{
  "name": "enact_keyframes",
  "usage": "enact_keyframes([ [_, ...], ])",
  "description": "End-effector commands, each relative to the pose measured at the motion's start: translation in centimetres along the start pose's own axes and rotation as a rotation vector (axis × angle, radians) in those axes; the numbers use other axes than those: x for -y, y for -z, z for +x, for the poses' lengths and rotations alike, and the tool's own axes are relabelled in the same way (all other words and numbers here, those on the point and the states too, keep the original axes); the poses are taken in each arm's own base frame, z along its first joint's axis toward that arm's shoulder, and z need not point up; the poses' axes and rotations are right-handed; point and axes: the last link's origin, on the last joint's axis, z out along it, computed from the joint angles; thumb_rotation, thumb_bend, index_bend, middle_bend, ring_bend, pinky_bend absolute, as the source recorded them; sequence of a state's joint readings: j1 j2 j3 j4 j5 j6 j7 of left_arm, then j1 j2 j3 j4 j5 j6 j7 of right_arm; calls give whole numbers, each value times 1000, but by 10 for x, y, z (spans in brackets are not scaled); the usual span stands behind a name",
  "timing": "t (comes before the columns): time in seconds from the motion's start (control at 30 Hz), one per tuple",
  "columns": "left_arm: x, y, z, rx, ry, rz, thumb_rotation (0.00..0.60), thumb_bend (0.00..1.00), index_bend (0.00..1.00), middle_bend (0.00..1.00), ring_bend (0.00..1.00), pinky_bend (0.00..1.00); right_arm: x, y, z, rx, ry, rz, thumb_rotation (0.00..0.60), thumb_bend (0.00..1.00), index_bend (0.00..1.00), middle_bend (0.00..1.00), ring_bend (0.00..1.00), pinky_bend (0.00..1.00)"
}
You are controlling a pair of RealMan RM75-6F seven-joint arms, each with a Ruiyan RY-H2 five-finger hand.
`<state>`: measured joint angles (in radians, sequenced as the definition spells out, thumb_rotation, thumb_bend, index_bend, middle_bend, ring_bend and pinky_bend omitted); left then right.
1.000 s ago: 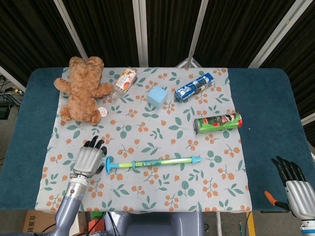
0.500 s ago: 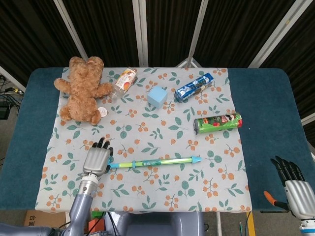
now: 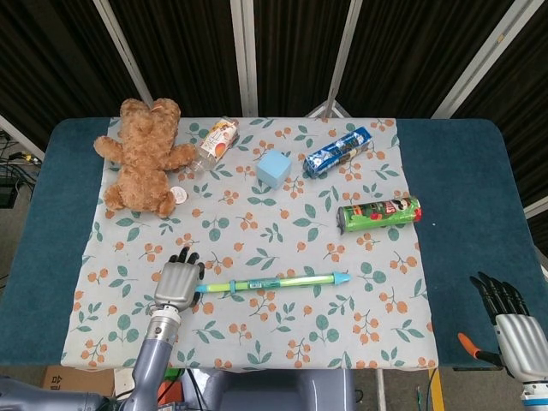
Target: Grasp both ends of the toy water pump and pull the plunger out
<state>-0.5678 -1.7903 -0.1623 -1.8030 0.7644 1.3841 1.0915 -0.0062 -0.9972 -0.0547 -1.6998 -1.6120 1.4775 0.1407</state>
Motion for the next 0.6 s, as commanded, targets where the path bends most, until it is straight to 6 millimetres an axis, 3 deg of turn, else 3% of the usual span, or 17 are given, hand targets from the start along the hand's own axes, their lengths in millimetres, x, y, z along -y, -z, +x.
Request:
enact_keyframes([
  [0.03, 0, -1, -3, 8, -12, 4, 600, 399, 461, 189, 82, 225, 0, 0, 0, 0, -3, 0, 600, 277, 0, 0, 0, 0],
  [0.37, -4, -3, -11, 24, -15, 12, 600, 403, 501, 191, 81, 225, 0, 0, 0, 2, -8, 4, 600, 276, 0, 0, 0, 0],
  [0.6, -4, -3, -13, 25, -18, 17, 600, 486, 557, 208, 87, 225, 0, 0, 0, 2, -9, 5, 600, 275, 0, 0, 0, 0],
])
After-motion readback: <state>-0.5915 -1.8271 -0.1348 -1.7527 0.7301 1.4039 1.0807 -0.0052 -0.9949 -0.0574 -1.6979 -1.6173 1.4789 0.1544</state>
